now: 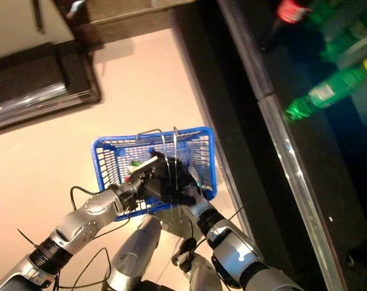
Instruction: Pick up the drink and place into the basket.
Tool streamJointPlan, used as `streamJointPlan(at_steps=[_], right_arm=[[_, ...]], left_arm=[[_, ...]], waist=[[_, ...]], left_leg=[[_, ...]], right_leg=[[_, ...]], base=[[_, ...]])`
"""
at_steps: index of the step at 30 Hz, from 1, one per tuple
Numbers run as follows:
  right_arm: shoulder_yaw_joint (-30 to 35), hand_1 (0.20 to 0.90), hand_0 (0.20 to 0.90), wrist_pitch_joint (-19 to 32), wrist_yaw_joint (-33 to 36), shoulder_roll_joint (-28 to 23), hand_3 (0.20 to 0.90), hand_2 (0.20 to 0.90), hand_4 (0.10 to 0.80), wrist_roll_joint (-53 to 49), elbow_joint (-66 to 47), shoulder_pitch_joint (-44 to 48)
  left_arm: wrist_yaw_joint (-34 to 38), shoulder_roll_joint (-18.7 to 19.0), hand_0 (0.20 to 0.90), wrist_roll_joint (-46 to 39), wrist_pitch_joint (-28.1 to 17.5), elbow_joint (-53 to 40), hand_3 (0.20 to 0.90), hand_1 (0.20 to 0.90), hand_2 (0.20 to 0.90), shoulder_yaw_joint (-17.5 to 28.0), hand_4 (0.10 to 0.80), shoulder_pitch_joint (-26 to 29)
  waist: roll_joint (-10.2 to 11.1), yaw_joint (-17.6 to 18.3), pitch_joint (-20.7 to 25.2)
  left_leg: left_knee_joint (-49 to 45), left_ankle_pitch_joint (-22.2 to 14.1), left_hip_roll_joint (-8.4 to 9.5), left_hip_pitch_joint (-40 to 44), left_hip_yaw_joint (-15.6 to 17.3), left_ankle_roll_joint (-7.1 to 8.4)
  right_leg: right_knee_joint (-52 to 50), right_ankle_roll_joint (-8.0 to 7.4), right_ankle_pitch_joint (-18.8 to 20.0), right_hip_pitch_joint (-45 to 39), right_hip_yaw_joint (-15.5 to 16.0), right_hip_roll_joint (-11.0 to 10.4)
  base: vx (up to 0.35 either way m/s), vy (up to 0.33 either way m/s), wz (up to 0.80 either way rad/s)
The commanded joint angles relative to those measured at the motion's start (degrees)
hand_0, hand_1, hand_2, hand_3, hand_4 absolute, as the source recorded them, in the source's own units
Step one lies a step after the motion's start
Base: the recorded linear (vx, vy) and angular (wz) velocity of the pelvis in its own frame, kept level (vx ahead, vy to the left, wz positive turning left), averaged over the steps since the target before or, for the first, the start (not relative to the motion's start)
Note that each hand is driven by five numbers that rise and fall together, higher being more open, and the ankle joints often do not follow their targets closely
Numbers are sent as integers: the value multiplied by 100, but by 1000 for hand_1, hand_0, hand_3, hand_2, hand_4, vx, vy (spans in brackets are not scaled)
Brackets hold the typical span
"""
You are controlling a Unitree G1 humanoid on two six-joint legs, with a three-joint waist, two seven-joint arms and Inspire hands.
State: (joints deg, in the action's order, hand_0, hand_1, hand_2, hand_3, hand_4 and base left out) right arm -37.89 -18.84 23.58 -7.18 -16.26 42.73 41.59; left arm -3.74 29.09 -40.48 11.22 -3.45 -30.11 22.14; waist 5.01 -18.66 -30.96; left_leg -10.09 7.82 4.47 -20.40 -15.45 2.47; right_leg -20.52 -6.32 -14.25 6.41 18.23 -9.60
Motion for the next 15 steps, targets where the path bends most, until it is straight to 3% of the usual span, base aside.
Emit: streamJointPlan(at_steps=[1, 3, 7, 15], right_arm=[[-260, 900, 900, -174, -98, 64, 900, 900, 800, 380, -1432, 110], [-199, 900, 900, -191, -413, -74, 900, 900, 800, 653, -2097, 21], [-97, 900, 900, -212, -768, -296, 900, 900, 800, 739, -2925, -9], [413, 900, 900, -7, -1125, -1006, 900, 900, 800, 956, -4495, -512]], left_arm=[[161, -1491, 300, 129, -2098, -1997, 200, 300, 300, 222, 100, 1671], [704, -1597, 300, 336, -2307, -1765, 200, 300, 300, 274, 100, 1806], [1110, -1666, 300, 435, -2500, -1548, 200, 300, 300, 390, 100, 1857], [1445, -1596, 300, 204, -2846, -1498, 200, 300, 300, 791, 100, 1549]], waist=[[163, 352, 227], [225, 565, 270], [259, 737, 308], [288, 1036, 445]], left_leg=[[-181, -467, -284, 192, 423, -319], [-162, -485, -342, 241, 559, -312], [-142, -496, -377, 296, 661, -312], [-98, -562, -458, 489, 867, -320]], right_leg=[[446, 228, 1364, 380, -165, -124], [437, 243, 1340, 427, -298, -69], [420, 257, 1313, 462, -410, -20], [450, 246, 1280, 436, -622, 39]], base=[[-52, 107, -13], [-32, 91, -31], [-16, 57, -25], [-1, 41, -12]])
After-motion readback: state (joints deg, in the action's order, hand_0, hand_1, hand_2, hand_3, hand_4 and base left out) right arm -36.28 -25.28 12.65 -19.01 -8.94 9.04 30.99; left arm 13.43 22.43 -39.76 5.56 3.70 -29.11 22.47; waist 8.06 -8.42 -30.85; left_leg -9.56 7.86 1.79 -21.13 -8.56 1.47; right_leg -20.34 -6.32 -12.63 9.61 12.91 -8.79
